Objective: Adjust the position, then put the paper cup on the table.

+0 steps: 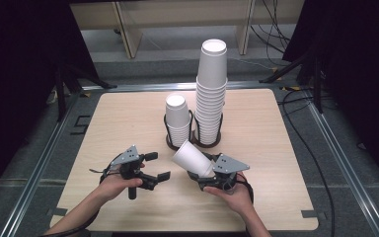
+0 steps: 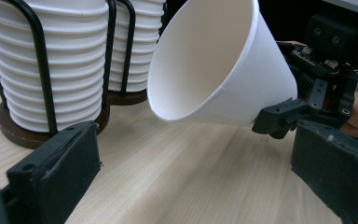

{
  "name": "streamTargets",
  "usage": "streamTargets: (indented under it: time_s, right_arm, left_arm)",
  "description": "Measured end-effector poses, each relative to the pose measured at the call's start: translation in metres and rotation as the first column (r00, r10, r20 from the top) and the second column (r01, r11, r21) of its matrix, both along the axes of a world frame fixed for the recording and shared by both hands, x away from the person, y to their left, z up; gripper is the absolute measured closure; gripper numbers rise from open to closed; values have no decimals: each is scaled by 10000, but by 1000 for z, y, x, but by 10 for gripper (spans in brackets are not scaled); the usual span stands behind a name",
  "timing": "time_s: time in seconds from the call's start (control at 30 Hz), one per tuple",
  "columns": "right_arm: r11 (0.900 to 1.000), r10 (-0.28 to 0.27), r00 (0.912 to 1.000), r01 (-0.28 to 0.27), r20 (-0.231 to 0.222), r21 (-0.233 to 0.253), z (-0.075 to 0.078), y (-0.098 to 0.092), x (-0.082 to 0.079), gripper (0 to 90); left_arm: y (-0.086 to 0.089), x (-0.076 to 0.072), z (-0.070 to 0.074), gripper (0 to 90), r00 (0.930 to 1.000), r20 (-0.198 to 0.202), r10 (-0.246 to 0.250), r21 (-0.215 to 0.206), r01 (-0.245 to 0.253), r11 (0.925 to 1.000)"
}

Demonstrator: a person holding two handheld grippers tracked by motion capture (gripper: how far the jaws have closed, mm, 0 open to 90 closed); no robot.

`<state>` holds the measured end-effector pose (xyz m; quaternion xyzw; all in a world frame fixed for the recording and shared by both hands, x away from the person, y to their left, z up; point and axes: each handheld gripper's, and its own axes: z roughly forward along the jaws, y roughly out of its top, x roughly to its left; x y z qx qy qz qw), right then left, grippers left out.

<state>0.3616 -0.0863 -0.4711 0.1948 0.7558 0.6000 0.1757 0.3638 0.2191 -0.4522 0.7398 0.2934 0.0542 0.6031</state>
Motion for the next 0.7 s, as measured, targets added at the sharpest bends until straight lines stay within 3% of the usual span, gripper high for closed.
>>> streamTargets:
  time_s: [0.1, 0.17, 0.2, 0.23, 0.27, 0.3, 0.37, 0.43, 0.47, 0.5, 0.53, 0.7]
  right_arm:
    - [9999, -92, 9998, 94, 199, -100, 2, 0, 1, 240]
    - [9999, -120, 9999, 121, -47, 37, 1, 2, 0, 240]
    - [9998, -203, 9995, 203, 232, -7, 1, 3, 1, 240]
    - [9998, -203, 9995, 203, 232, -7, 1, 3, 1, 240]
    - [9997, -222, 9996, 221, 190, 36, 0, 3, 1, 240]
    - [9999, -142, 9999, 141, 71, 66, 0, 4, 1, 240]
    - [9999, -146, 9997, 145, 175, 45, 0, 4, 2, 240]
    - [9999, 108, 9999, -108, -24, 91, 0, 4, 2, 240]
    - [9999, -95, 9998, 93, 181, 90, 0, 4, 3, 240]
    - [9999, -136, 9999, 135, 75, 46, 1, 4, 2, 240]
    - [9998, -190, 9995, 190, 258, -12, 2, 4, 3, 240]
    - [9998, -146, 9996, 143, 233, 164, 3, 5, 3, 240]
  left_arm:
    - [1, -2, 1, 9, 9997, -92, 240, 158, -239, 9996]
    - [1, -2, 0, 10, 9996, -121, 272, 85, -271, 9996]
    - [2, -3, 0, 9, 9996, -99, 254, 66, -253, 9997]
    - [2, -3, 0, 9, 9996, -124, 265, 29, -265, 9996]
    - [1, -2, 0, 9, 9995, -154, 274, -26, -275, 9996]
    - [0, 0, -2, 9, 9993, -274, 260, -368, -270, 9990]
    - [0, 0, -2, 9, 9982, -461, 373, -385, -391, 9985]
    - [-2, 1, -4, 10, 9972, -649, 381, -469, -412, 9980]
    - [-5, 2, -6, 10, 9974, -672, 270, -662, -315, 9973]
    - [-6, 3, -6, 11, 9974, -665, 275, -613, -316, 9976]
    - [-6, 3, -6, 11, 9971, -701, 312, -500, -348, 9981]
    - [-10, 4, -5, 11, 9943, -1000, 367, -871, -455, 9952]
